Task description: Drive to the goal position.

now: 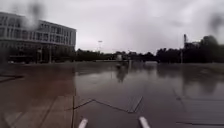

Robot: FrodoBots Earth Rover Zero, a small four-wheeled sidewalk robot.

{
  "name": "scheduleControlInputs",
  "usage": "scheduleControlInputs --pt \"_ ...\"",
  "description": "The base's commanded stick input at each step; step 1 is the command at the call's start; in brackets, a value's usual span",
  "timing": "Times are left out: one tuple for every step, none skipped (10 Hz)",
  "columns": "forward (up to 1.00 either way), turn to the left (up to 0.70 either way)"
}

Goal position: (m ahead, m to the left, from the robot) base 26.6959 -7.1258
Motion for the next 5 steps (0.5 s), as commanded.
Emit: scheduleControlInputs --pt "1.0 0.0" --pt "1.0 0.0" --pt "1.0 0.0" --pt "1.0 0.0" --pt "1.0 0.0"
